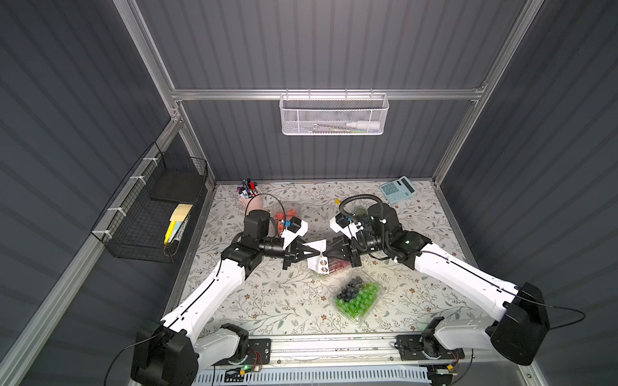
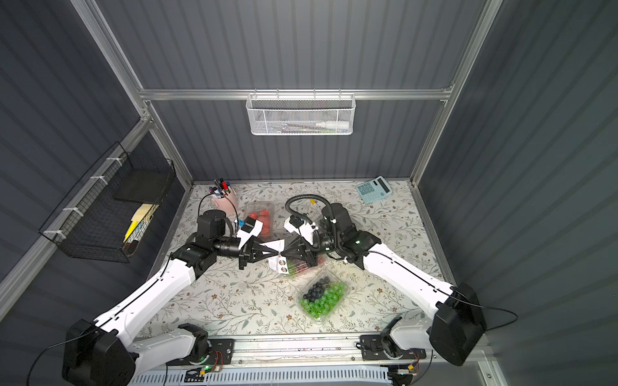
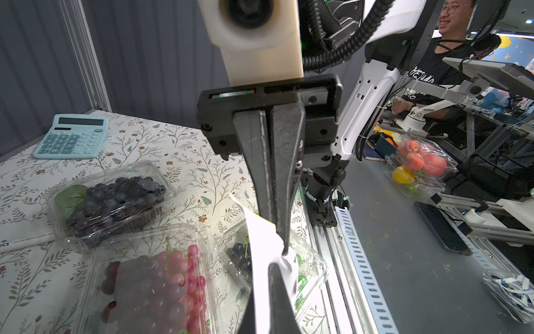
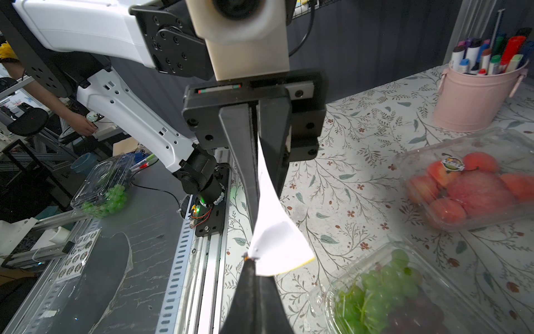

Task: Label fruit boxes
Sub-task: Adjust the label sticker.

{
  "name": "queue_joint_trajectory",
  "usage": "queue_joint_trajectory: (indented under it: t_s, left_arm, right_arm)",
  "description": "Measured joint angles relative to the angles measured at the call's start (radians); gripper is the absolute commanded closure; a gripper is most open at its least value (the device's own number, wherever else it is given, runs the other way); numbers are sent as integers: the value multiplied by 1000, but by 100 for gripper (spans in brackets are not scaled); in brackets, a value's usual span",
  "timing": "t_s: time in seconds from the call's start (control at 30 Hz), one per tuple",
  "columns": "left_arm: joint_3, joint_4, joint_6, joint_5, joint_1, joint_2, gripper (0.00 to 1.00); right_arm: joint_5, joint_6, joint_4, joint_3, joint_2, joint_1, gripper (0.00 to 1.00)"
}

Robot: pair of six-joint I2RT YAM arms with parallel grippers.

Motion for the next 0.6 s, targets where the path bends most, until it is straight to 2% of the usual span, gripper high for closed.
queue_joint_trajectory:
  t_s: [0.07, 0.17, 0.23, 0.4, 0.6]
  left_arm:
    - [0, 0, 0, 0, 0, 0, 91]
    - [0, -8, 1, 8, 0, 3, 72]
    - [1, -21, 8, 17, 0, 10, 67]
    - [1, -45, 13, 36, 0, 24, 67]
    - [5, -64, 19, 55, 0, 40, 78]
  right_arm:
    - [0, 0, 3, -1, 0, 0, 100]
    - [-2, 2, 7, -6, 0, -2, 100]
    - [-3, 2, 9, -10, 0, -5, 100]
    - [-5, 1, 12, -14, -1, -9, 100]
    - [-7, 1, 13, -14, -1, -11, 100]
